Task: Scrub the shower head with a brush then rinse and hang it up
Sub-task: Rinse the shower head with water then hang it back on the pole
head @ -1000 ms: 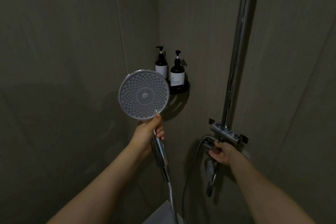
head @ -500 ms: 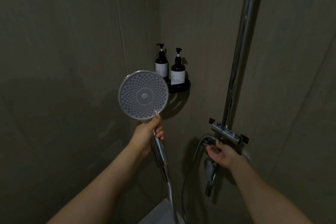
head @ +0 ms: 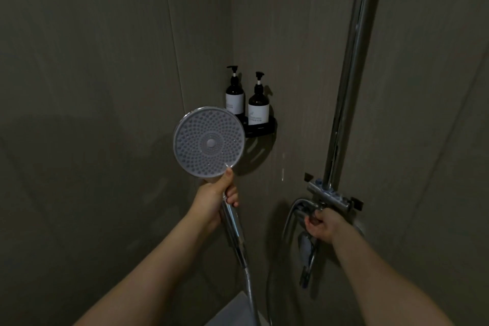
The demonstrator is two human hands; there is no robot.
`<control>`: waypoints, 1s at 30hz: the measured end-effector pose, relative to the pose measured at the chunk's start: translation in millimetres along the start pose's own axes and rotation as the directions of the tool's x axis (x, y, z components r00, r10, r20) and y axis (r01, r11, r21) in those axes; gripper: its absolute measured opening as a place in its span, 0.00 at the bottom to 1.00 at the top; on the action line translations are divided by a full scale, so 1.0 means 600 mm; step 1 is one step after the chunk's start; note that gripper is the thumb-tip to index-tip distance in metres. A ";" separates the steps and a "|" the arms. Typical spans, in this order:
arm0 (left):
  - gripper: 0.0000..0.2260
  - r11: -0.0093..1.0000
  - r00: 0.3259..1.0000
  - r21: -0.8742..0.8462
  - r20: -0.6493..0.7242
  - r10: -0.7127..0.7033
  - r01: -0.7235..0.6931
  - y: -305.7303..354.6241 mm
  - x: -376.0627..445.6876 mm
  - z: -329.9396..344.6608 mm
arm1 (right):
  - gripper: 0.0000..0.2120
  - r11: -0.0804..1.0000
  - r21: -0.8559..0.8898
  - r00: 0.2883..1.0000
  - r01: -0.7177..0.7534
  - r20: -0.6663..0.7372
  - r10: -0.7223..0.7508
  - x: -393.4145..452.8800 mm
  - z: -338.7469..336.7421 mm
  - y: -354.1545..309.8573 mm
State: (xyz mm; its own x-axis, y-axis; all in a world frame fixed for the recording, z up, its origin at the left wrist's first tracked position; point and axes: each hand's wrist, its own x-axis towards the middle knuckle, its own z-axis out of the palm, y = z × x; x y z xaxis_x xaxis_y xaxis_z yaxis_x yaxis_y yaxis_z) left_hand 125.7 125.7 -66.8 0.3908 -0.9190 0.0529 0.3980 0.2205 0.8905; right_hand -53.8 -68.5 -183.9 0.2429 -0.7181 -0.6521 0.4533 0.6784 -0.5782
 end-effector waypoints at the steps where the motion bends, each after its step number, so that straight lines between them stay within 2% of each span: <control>1: 0.15 1.000 1.000 -0.004 -0.001 0.003 -0.003 -0.001 0.000 0.000 | 0.13 1.000 -0.029 1.000 0.011 -0.028 -0.011 0.002 0.006 0.000; 5: 0.15 1.000 1.000 -0.017 -0.012 0.019 -0.019 0.001 -0.002 0.000 | 0.06 0.989 -0.138 0.990 0.048 -0.126 -0.066 0.004 0.023 0.009; 9: 0.16 0.999 0.999 0.003 -0.025 0.033 -0.033 0.005 -0.009 0.001 | 0.13 0.977 -0.178 0.968 0.115 -0.200 -0.150 -0.003 0.025 0.014; 14: 0.16 1.000 0.999 -0.002 -0.027 0.027 -0.027 0.007 -0.019 -0.007 | 0.09 0.869 -0.455 0.877 0.193 -0.317 -0.361 0.009 0.018 0.027; 19: 0.16 0.999 0.999 0.017 -0.031 0.038 -0.037 0.012 -0.025 -0.025 | 0.16 0.785 -0.586 0.835 0.201 -0.317 -0.450 0.011 0.025 0.035; 21: 0.15 0.999 0.999 0.026 -0.035 0.040 -0.039 0.016 -0.027 -0.031 | 0.15 0.770 -0.601 0.821 0.213 -0.317 -0.474 0.005 0.029 0.045; 30: 0.15 0.998 0.995 0.031 -0.081 0.059 -0.057 0.038 -0.044 -0.059 | 0.17 0.564 -0.807 0.726 0.179 -0.278 -0.629 -0.028 0.043 0.074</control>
State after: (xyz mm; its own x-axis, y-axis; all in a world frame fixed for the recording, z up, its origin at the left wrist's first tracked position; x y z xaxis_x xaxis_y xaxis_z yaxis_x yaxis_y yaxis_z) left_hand 153.6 166.7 -64.0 0.4796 -0.8748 0.0685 0.3494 0.2619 0.8996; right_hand -15.8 -30.2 -186.1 -0.3472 -0.9048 -0.2467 -0.3928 0.3792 -0.8378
